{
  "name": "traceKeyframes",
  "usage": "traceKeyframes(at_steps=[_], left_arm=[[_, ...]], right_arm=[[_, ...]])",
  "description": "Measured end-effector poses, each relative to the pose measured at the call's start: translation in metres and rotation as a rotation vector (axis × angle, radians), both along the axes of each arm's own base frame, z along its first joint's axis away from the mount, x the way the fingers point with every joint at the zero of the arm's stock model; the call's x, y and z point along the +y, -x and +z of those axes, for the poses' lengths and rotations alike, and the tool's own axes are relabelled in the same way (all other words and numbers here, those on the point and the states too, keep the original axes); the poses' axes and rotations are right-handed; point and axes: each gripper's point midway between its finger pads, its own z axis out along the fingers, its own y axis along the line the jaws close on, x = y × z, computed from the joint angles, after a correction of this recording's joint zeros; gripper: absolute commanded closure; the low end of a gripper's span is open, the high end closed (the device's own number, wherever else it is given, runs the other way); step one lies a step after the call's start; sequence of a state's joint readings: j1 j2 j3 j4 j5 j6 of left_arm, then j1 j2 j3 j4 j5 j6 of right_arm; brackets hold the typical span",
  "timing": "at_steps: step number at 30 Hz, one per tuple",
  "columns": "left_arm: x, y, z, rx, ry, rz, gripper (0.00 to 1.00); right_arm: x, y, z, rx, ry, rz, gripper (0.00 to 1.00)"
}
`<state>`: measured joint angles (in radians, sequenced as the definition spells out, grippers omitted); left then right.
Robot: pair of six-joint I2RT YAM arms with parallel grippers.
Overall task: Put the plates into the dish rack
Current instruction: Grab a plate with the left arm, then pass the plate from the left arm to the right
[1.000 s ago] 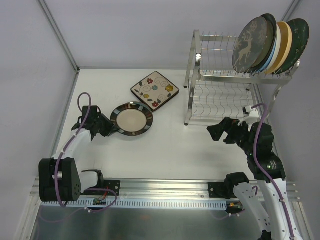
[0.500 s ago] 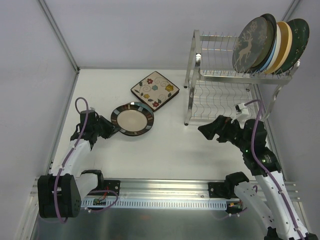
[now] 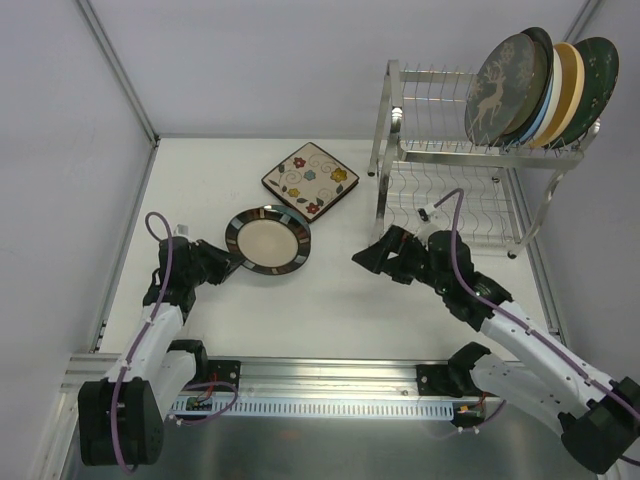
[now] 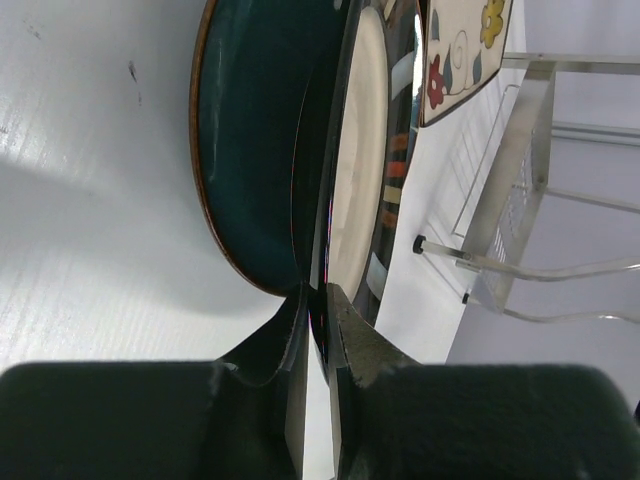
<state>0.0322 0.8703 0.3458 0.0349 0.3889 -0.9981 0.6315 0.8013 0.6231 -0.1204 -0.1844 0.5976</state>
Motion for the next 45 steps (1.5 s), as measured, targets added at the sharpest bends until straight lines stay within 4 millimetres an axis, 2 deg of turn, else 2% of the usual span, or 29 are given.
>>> traceKeyframes(at_steps=[5,11,17,22,31,39,45], left_arm=[[-0.002,0.006,-0.001,-0.05,0.031,0.014,1.0],[-0.006,0.015,-0.012,-0.062,0.09,0.029,1.0],[-0.009,0.013,-0.002,-0.113,0.119,0.025,1.0],[-0.013,0.015,0.005,-0.136,0.146,0.005,1.0],[-0.02,0.022,0.012,-0.176,0.203,-0.02,1.0],[-0.028,0.027,0.02,-0.193,0.243,-0.053,1.0],[-0.032,0.029,0.028,-0.219,0.264,-0.073,1.0]], right_arm=[[0.028,-0.008,-0.014,0.05,-0.029,-0.011,0.02],[0.06,-0.022,-0.035,0.103,-0.063,-0.011,0.03],[0.082,-0.035,-0.069,0.165,-0.059,-0.018,0.05],[0.092,-0.043,-0.096,0.221,-0.039,-0.027,0.07],[0.124,-0.071,-0.085,0.202,-0.104,-0.019,0.1],[0.134,-0.074,-0.102,0.25,-0.108,-0.009,0.14],[0.138,-0.075,-0.102,0.258,-0.128,-0.004,0.23]])
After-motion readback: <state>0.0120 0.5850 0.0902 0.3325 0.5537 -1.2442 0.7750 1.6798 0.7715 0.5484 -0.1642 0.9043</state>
